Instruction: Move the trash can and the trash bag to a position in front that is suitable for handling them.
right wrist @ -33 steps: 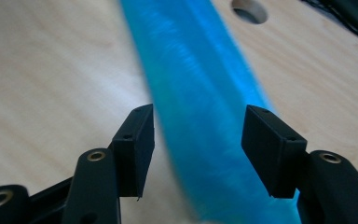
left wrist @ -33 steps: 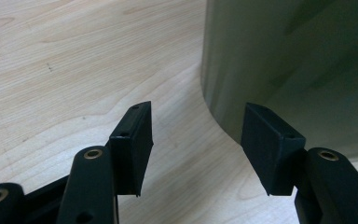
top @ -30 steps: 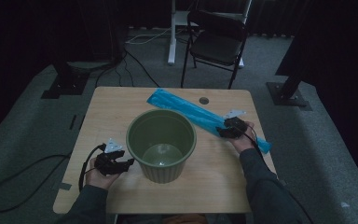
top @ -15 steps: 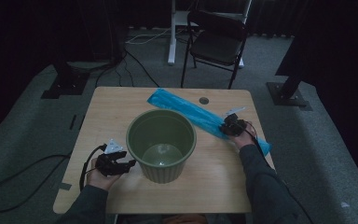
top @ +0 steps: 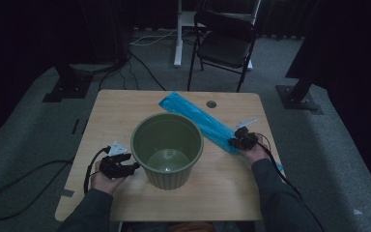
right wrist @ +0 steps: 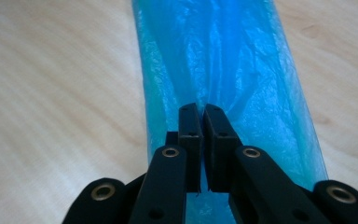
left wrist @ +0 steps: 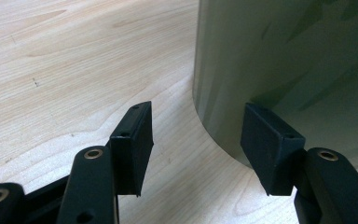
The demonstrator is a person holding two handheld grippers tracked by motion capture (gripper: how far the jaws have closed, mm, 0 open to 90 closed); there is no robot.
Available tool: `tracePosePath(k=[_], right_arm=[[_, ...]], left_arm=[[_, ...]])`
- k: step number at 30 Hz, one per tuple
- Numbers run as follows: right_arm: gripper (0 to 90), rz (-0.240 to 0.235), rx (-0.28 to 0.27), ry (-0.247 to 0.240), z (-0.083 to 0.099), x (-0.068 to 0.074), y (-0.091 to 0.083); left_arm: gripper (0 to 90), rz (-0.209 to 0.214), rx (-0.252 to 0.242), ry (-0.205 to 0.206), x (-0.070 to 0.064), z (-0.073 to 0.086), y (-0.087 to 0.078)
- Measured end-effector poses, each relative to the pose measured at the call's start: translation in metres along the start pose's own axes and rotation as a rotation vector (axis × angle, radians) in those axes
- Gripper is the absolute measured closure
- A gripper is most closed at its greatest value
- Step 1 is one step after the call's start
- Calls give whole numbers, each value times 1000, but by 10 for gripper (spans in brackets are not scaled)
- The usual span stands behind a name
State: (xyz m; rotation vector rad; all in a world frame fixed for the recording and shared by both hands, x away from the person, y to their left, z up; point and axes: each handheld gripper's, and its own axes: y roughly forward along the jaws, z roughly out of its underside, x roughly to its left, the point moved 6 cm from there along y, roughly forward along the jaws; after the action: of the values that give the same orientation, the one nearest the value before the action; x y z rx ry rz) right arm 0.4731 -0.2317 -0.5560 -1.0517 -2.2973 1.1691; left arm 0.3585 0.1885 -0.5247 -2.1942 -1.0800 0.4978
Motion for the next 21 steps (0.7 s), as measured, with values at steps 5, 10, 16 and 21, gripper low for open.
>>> tracePosePath(k=[5,10,16,21], right_arm=[[881,-29,0,-29,8,17,-9],[881,-70,-15,-56,13,35,-21],[880,-113,-23,-90,23,54,-34],[881,-146,-25,-124,31,68,-45]], left_arm=[[440,1,-21,1,3,-2,1],[447,7,-35,1,5,-4,1],[452,15,-52,-4,7,-6,1],[452,20,-66,-25,9,-9,2]])
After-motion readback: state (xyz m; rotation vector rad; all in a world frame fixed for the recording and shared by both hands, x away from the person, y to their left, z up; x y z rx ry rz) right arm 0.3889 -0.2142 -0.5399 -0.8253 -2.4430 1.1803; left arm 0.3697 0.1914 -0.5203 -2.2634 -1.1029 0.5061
